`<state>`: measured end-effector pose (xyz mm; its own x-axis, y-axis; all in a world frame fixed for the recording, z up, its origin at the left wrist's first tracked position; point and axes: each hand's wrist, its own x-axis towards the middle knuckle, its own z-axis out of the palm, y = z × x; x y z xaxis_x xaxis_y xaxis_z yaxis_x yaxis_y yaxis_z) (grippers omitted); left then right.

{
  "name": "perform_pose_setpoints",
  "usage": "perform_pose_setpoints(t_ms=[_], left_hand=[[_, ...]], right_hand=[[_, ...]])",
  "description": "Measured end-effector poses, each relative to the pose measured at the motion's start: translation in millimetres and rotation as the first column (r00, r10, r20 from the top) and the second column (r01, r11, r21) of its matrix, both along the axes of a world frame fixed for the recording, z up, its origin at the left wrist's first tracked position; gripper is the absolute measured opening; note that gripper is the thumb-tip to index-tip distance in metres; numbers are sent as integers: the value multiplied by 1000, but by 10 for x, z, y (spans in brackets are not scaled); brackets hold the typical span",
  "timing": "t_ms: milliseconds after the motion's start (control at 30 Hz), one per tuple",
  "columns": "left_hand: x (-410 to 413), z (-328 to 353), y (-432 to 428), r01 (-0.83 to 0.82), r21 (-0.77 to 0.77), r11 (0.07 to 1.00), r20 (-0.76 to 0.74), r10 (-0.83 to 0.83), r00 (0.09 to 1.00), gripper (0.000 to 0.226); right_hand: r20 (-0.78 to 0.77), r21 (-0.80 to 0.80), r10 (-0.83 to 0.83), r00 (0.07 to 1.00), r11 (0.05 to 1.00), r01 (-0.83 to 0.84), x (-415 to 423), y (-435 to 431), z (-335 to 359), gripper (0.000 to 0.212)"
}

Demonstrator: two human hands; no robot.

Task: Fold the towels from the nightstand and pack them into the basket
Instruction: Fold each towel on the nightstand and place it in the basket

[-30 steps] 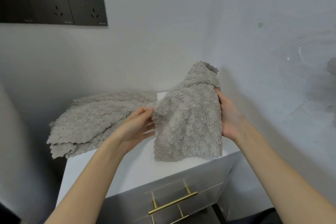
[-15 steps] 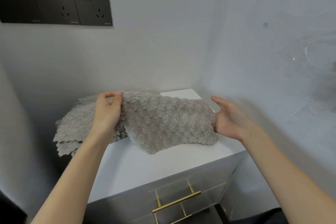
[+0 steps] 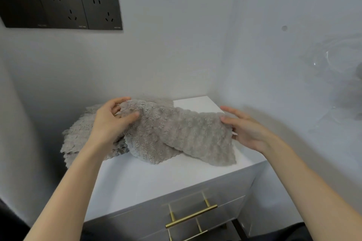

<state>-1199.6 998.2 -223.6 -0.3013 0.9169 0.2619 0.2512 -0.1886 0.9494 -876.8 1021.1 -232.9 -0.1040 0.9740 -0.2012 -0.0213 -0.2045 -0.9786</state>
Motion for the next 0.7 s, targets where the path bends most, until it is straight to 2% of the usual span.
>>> perform_pose_setpoints(t_ms=[67, 133, 233, 333, 367, 400, 433, 500, 533, 600, 700], left_hand=[[-25, 4, -17, 18, 9, 1000, -7, -18, 1000, 42], [-40, 1, -33, -20, 35, 999, -45, 22, 999, 41], [-86, -15, -54, -135, 67, 989, -220, 147, 964, 38], [-119, -37, -65, -175, 133, 975, -375, 213, 902, 20], [-112, -29, -64, -175, 157, 972, -399, 224, 889, 8], [-101, -32, -49, -173, 175, 969, -409, 231, 883, 11], [-94, -37, -27, -163, 180, 970, -399, 224, 889, 24], [-87, -17, 10, -105, 160, 981, -276, 147, 950, 35], [-69, 6, 6, -61, 129, 990, -183, 84, 979, 35], [-16, 16, 9, 36, 73, 997, -13, -35, 999, 31], [95, -7, -6, 70, 26, 997, 54, -71, 996, 30]], right_hand=[[-63, 97, -11, 998, 995, 17, 41, -3, 33, 56], [52, 182, 18, 999, 983, -27, 23, -31, 24, 59], [367, 330, -97, 925, 943, -32, -38, -56, -39, 38], [457, 494, -276, 846, 869, 16, -49, -59, -56, 15], [450, 538, -322, 833, 842, 34, -42, -48, -50, 14], [435, 570, -368, 822, 819, 65, -31, -35, -35, 13], [405, 586, -408, 818, 803, 110, -20, -18, -10, 10], [265, 562, -419, 868, 799, 214, 11, 5, 47, 19], [154, 523, -389, 908, 812, 259, 19, -4, 80, 22], [15, 486, -362, 932, 817, 309, 0, -42, 144, 18], [-14, 518, -416, 909, 775, 363, -31, -93, 154, 17]])
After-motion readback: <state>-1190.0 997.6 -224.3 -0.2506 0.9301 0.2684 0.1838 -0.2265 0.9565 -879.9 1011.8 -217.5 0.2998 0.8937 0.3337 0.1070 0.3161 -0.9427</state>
